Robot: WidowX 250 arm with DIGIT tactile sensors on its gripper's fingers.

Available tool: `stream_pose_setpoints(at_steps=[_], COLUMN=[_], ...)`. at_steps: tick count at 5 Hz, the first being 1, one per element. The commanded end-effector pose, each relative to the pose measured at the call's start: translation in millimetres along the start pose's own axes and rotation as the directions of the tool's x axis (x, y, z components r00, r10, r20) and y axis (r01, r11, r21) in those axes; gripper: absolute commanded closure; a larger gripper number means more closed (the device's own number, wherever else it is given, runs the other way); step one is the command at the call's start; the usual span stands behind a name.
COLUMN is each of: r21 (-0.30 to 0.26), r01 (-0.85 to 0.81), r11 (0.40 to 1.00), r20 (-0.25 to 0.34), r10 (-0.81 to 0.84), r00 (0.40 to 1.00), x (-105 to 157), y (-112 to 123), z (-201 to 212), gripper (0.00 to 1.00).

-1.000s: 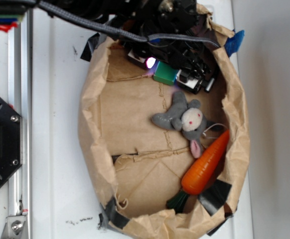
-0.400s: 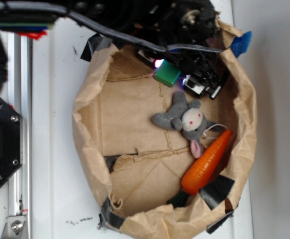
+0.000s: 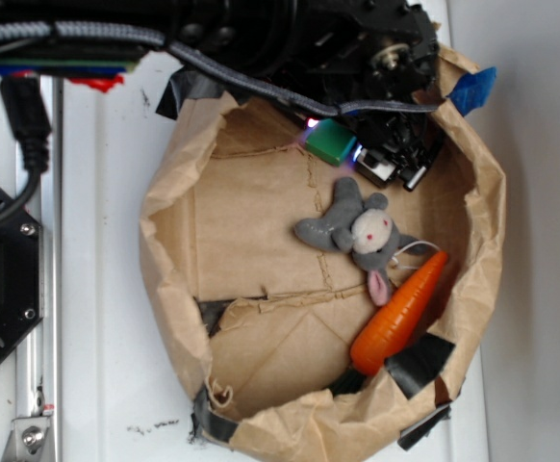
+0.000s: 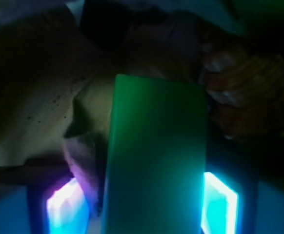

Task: Grab the green block.

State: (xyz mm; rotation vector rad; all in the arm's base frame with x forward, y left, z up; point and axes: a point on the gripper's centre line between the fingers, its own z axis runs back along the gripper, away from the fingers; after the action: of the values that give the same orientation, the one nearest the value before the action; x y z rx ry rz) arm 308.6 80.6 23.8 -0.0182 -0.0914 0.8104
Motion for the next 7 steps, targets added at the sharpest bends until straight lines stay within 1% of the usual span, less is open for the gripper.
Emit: stream_pose_setpoints(at_steps=[1, 2, 3, 4, 5, 6, 7], r21=[-0.036, -0.035, -0.039, -0.013, -0.073, -0.074, -0.052], r01=[0.101, 0.159, 0.319, 0.499, 0.583, 0.637, 0.653], r11=[0.994, 0.987, 0.947, 0.867, 0.809, 0.768, 0.756], r20=[0.076, 0.074, 0.040, 0.034, 0.025, 0.002, -0.019], r10=[-0.098, -0.157, -0.317, -0.498, -0.583, -0.638, -0.654], r00=[0.992, 0.985, 0.948, 0.867, 0.812, 0.770, 0.756], x=[-3.0, -10.9, -22.6, -39.9, -51.3, -60.4, -64.6], y=[-9.4, -7.7, -10.0, -11.6, -12.4, -15.5, -16.5], z=[17.9, 19.6, 33.7, 61.8, 90.5, 104.4, 104.4], gripper=[1.00, 1.00, 1.00, 1.00, 1.00, 1.00, 1.00])
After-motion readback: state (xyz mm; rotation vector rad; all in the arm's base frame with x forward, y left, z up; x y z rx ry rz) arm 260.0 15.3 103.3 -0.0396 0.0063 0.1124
